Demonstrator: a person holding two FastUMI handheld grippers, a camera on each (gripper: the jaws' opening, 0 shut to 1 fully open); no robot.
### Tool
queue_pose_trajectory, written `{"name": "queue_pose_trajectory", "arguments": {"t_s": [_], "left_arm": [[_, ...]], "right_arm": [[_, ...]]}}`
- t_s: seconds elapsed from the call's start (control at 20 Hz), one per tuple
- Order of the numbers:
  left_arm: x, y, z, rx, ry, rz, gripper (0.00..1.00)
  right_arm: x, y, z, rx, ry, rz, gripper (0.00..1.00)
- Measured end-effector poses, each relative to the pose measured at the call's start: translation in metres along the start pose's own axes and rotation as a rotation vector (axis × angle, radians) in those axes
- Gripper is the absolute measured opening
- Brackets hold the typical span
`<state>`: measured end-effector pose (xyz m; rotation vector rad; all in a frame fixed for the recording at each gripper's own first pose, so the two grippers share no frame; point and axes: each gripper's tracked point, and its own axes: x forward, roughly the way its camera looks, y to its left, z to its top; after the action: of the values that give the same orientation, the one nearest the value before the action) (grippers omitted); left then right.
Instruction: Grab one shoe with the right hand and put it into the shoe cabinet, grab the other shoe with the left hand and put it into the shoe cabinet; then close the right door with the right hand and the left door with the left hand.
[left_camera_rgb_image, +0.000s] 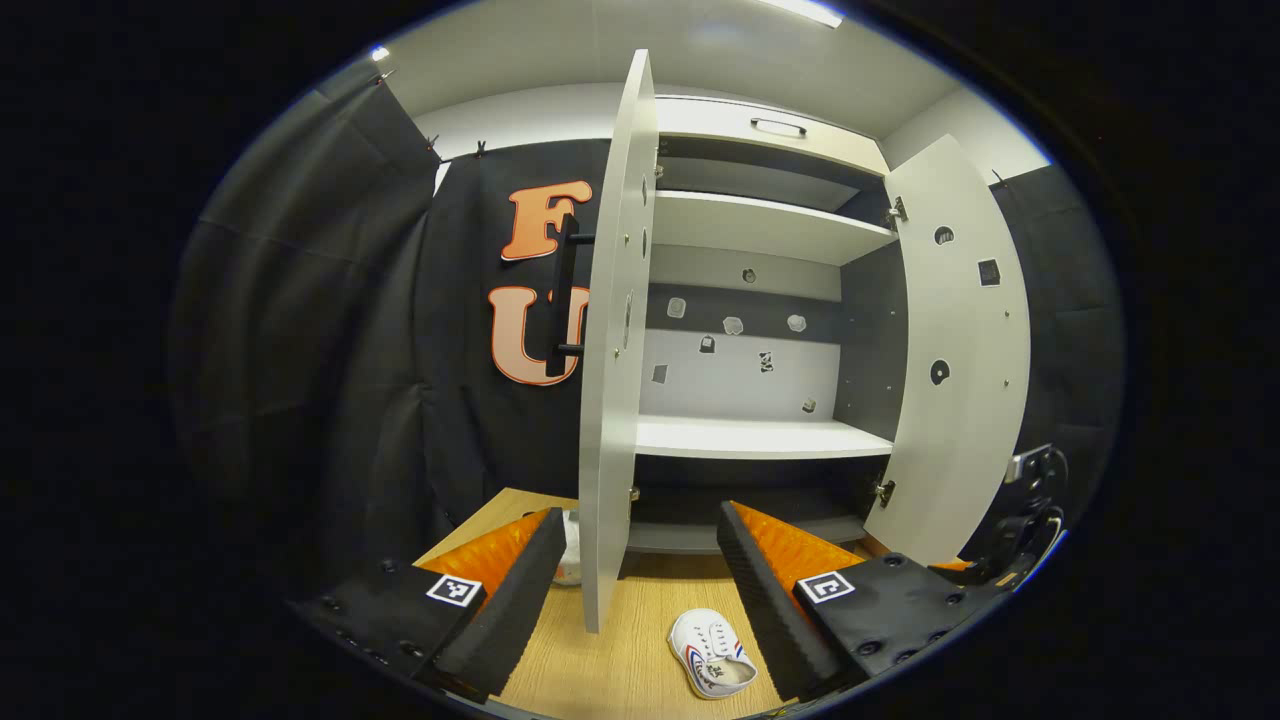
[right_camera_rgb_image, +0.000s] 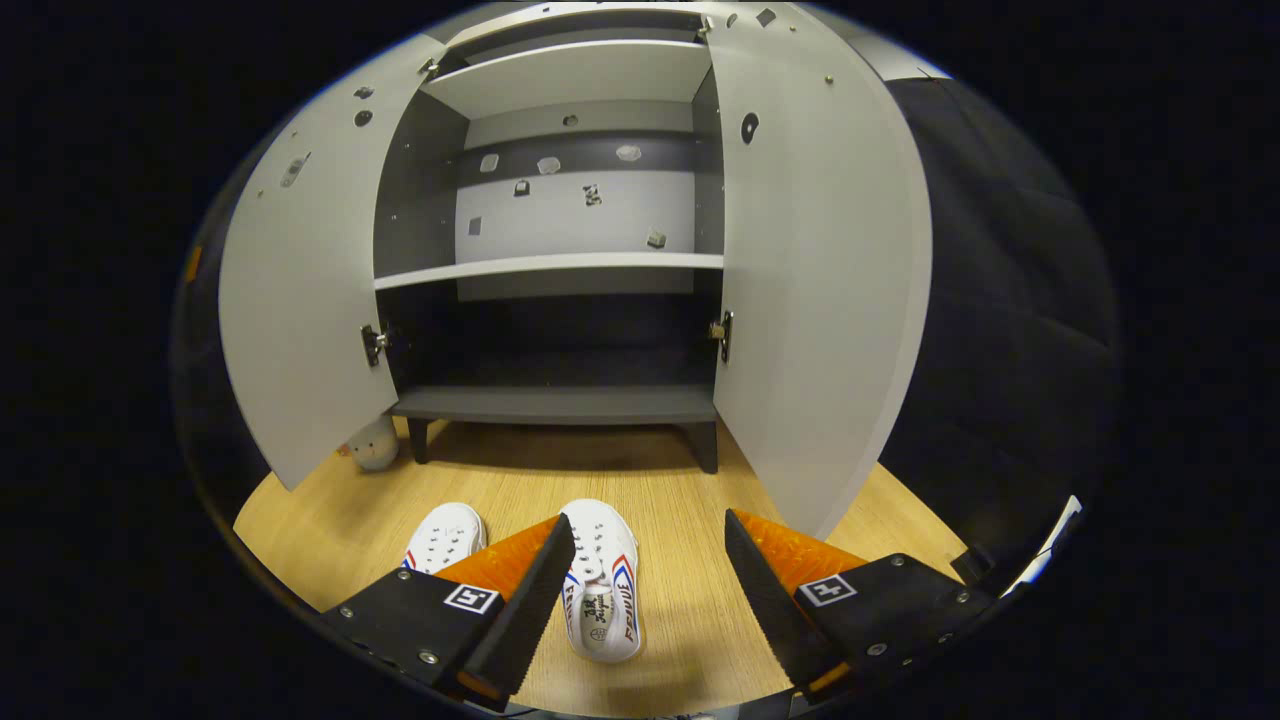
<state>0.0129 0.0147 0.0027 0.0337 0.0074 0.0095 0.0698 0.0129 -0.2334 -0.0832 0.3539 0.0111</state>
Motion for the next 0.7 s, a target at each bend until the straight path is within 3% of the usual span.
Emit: {"name": "queue_pose_trajectory", "arguments": {"t_s": [0.15, 0.45, 0.7], "left_arm": [[-0.003, 0.004, 0.001, 0.002, 0.0, 0.01, 0.99], [-0.007, 0.013, 0.004, 0.015, 0.0, 0.038, 0.99], [-0.009, 0.017, 0.001, 0.018, 0.014, 0.055, 0.99]], "right_arm": [[0.027, -0.002, -0.043, -0.036, 0.093, -0.01, 0.93], [0.059, 0.005, -0.101, 0.029, 0.228, 0.012, 0.89], [0.073, 0.01, -0.123, 0.055, 0.298, 0.032, 0.67]]}}
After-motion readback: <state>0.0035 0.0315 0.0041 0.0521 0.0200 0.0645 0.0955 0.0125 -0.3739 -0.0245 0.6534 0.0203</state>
